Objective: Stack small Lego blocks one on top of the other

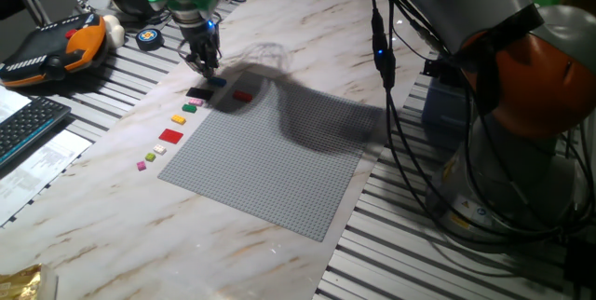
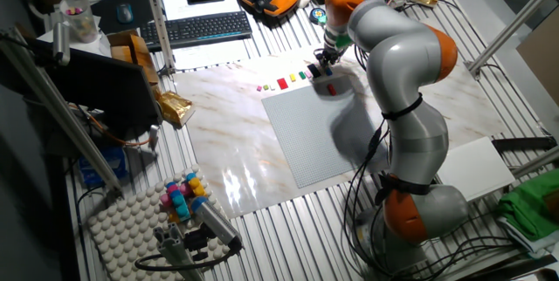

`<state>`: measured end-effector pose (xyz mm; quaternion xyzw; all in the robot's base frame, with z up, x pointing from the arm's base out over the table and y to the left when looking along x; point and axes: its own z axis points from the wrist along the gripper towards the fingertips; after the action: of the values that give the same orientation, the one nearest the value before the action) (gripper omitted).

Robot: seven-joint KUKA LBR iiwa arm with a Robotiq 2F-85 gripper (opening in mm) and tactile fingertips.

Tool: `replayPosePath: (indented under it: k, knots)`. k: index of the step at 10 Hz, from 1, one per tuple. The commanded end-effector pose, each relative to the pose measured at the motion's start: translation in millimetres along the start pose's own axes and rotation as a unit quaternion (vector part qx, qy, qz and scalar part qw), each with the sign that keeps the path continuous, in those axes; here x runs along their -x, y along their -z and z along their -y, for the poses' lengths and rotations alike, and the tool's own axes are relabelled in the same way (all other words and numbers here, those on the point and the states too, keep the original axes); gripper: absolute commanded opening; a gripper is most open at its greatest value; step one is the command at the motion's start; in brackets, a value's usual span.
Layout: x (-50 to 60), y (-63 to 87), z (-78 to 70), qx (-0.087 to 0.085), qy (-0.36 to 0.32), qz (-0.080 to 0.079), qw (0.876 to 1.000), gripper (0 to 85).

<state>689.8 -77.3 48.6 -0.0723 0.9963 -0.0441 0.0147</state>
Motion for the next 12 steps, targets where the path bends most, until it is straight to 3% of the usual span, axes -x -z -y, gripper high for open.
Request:
replayPosePath:
  k: [1, 9, 12]
  knots:
    - [-0.4, -3.3, 0.3, 0.003, 0.001, 0.000, 1.000, 34.0]
    - [-8.2, -22.5, 3.2, 0.011, 0.003, 0.008, 1.000, 33.3]
    - [-7.8, -22.4, 2.6, 0.012, 0.003, 0.007, 1.000, 27.3]
